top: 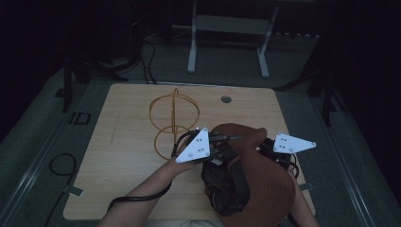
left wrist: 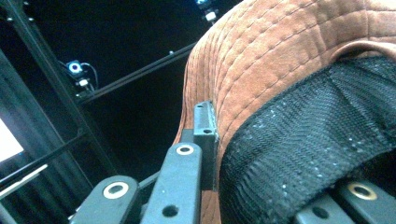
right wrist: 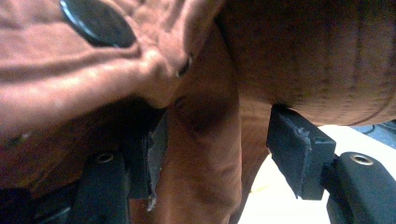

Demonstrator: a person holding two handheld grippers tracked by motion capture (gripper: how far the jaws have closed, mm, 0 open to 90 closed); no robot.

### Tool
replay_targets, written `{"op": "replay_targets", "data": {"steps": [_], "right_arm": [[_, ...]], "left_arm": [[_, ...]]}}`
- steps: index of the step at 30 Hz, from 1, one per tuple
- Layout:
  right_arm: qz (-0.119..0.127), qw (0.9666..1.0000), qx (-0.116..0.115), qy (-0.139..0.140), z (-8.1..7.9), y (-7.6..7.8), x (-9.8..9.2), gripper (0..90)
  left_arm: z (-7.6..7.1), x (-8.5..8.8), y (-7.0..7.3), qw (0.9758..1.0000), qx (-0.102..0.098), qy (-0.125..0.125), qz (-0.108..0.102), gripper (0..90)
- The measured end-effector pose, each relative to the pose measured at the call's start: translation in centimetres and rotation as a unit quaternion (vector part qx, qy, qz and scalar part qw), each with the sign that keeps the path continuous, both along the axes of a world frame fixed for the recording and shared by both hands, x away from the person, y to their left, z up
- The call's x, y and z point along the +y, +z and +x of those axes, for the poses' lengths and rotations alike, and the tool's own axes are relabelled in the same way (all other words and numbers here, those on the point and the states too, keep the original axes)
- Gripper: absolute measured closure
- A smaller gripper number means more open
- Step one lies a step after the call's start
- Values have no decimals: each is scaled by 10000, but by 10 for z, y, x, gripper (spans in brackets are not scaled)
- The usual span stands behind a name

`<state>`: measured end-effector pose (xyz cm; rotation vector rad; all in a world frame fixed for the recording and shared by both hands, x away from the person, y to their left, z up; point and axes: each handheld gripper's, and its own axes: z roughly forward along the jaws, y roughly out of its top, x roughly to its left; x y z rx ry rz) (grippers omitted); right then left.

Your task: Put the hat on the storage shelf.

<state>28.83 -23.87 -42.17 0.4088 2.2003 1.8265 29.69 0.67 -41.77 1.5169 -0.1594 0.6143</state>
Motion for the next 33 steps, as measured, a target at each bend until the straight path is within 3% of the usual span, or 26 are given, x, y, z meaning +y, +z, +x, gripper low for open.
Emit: {"op": "replay_targets", "data": {"steps": [7, 14, 16, 21, 25, 29, 31, 33], "right_arm": [[153, 9999, 37, -41, 5, 0, 1, 454], [38, 9999, -90, -96, 5, -2, 2, 823], [1, 9997, -197, -121, 2, -3, 3, 865], [7, 9999, -102, 14, 1, -1, 1, 877], [82, 9999, -88, 38, 0, 0, -2, 880], [236, 9997, -53, -12, 2, 5, -8, 880], [228, 9997, -91, -79, 3, 8, -11, 880], [201, 9997, -128, -115, 3, 10, -10, 880]], "left_arm": [[-1, -6, -5, 9997, 86, 206, -44, 850], [1, -6, -4, 9997, 66, 235, 97, 836], [2, -5, -3, 9997, 100, 132, 153, 827], [2, -4, 0, 9996, 200, 95, 197, 769], [3, -3, 6, 9991, 391, 119, 143, 636], [5, 1, 15, 9975, 615, 329, 98, 485], [5, 3, 18, 9972, 611, 419, 104, 420], [4, 3, 19, 9971, 556, 498, 133, 416]]}}
